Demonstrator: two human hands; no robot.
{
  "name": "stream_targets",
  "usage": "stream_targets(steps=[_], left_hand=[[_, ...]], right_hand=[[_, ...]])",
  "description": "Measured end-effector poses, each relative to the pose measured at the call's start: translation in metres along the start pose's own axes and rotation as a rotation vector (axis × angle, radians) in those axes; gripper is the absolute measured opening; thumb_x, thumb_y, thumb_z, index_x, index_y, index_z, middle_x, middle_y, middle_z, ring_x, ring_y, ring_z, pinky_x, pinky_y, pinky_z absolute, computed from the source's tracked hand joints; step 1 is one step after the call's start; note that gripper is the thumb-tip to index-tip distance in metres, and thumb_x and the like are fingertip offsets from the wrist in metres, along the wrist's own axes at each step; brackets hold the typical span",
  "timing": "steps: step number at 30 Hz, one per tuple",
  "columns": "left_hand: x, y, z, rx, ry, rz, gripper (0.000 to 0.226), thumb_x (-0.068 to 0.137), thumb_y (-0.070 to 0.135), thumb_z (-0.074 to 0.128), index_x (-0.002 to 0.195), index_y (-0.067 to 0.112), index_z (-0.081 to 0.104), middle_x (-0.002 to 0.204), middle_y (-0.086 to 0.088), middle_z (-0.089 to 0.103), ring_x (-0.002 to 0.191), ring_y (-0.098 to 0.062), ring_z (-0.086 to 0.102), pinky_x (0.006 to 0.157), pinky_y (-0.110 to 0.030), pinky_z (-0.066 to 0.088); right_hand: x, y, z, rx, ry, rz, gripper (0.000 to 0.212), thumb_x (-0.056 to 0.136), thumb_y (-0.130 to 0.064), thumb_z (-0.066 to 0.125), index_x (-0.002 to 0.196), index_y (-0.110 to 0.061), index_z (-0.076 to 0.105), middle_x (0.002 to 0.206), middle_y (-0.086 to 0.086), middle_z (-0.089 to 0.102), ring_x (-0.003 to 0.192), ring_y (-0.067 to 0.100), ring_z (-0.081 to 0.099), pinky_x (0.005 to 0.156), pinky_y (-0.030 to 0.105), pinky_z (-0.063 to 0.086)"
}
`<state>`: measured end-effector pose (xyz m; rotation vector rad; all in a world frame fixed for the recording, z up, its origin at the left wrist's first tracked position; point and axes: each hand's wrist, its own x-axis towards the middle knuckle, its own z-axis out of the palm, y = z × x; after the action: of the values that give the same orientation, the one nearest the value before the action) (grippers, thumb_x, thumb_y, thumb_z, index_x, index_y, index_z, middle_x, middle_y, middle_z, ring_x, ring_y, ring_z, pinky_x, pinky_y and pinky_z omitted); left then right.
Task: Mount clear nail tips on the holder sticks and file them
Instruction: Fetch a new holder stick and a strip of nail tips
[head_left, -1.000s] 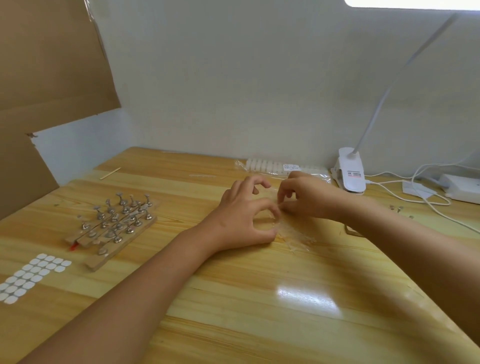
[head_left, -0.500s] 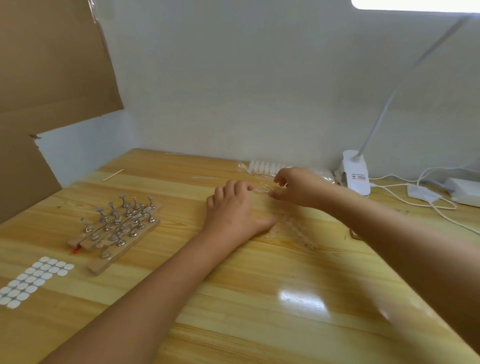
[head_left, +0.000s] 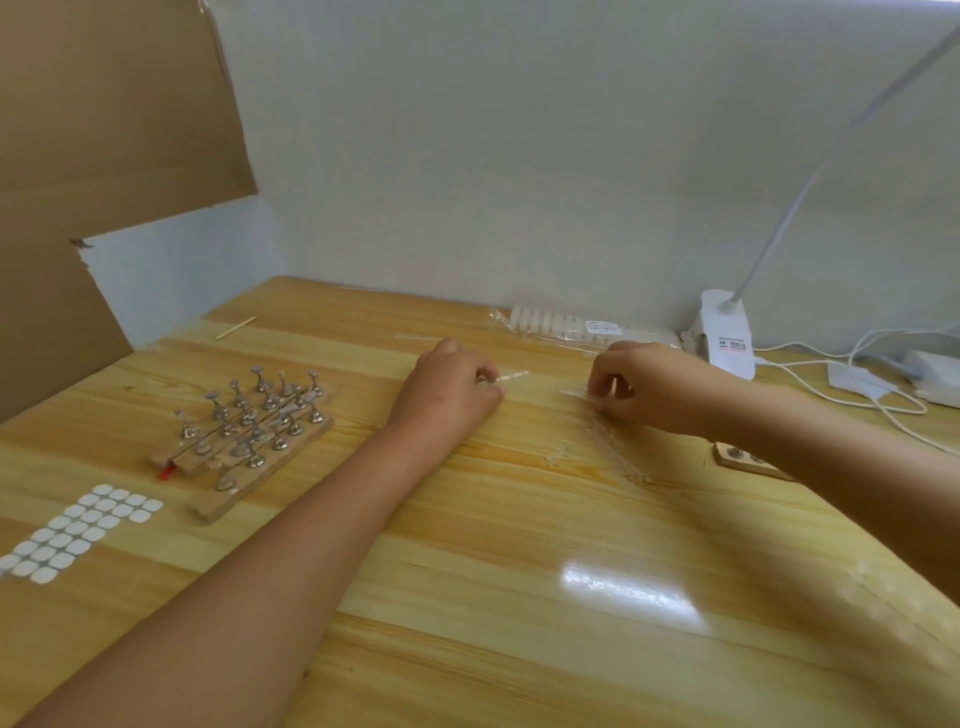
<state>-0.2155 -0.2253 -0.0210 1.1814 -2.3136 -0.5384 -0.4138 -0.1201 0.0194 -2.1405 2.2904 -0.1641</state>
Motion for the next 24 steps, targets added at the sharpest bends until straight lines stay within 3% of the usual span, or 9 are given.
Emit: stream_targets(steps=[5,9,13,18,21,24], left_hand=[[-0.003,0.003,0.000,-0.036,-0.001,0.015,0.021,0.090,0.022,0.064,0.109,0.018,0.072,0.111,-0.001,0.051,0.114,-0.025,0.054,0.094,-0.028,0.041],[0.001,0.013,0.006,-0.086,-0.041,0.026,0.024,0.093,0.014,0.060,0.114,0.014,0.071,0.116,-0.007,0.054,0.115,-0.026,0.054,0.099,-0.026,0.040],[-0.002,0.026,0.013,-0.090,-0.106,0.090,0.028,0.099,0.015,0.054,0.124,0.016,0.068,0.122,-0.006,0.054,0.122,-0.024,0.050,0.104,-0.025,0.037],[-0.012,0.043,0.013,-0.080,-0.247,0.220,0.034,0.103,0.015,0.045,0.132,0.019,0.062,0.137,-0.003,0.053,0.129,-0.019,0.047,0.106,-0.026,0.037],[-0.008,0.049,-0.008,-0.042,-0.261,0.137,0.036,0.102,0.014,0.042,0.134,0.021,0.058,0.140,-0.003,0.050,0.117,-0.019,0.055,0.091,-0.024,0.042],[-0.008,0.057,-0.025,-0.010,-0.423,-0.034,0.031,0.100,0.008,0.038,0.123,0.007,0.058,0.106,-0.010,0.067,0.085,-0.023,0.062,0.081,-0.033,0.055]], right_hand=[[-0.025,0.007,-0.007,0.057,-0.056,0.061,0.013,0.092,-0.031,0.065,0.100,-0.022,0.067,0.100,-0.011,0.063,0.083,-0.001,0.055,0.078,0.022,0.049],[-0.043,0.000,-0.013,0.148,-0.101,0.091,0.020,0.091,-0.045,0.059,0.097,-0.028,0.068,0.100,-0.014,0.063,0.090,0.007,0.062,0.081,0.028,0.054],[-0.063,-0.016,-0.008,0.216,-0.128,0.020,0.043,0.076,-0.064,0.066,0.108,-0.036,0.063,0.111,-0.020,0.051,0.097,-0.003,0.055,0.087,0.022,0.049],[-0.075,-0.023,0.000,0.207,-0.097,-0.017,0.056,0.076,-0.060,0.070,0.126,-0.038,0.054,0.118,-0.020,0.046,0.098,-0.004,0.048,0.086,0.015,0.042],[-0.075,-0.023,0.001,0.232,-0.065,0.017,0.060,0.080,-0.052,0.071,0.133,-0.035,0.049,0.116,-0.018,0.049,0.100,0.000,0.053,0.091,0.020,0.047],[-0.072,-0.026,0.001,0.219,-0.057,0.052,0.060,0.082,-0.047,0.072,0.135,-0.032,0.048,0.112,-0.018,0.050,0.093,0.000,0.053,0.088,0.020,0.048]])
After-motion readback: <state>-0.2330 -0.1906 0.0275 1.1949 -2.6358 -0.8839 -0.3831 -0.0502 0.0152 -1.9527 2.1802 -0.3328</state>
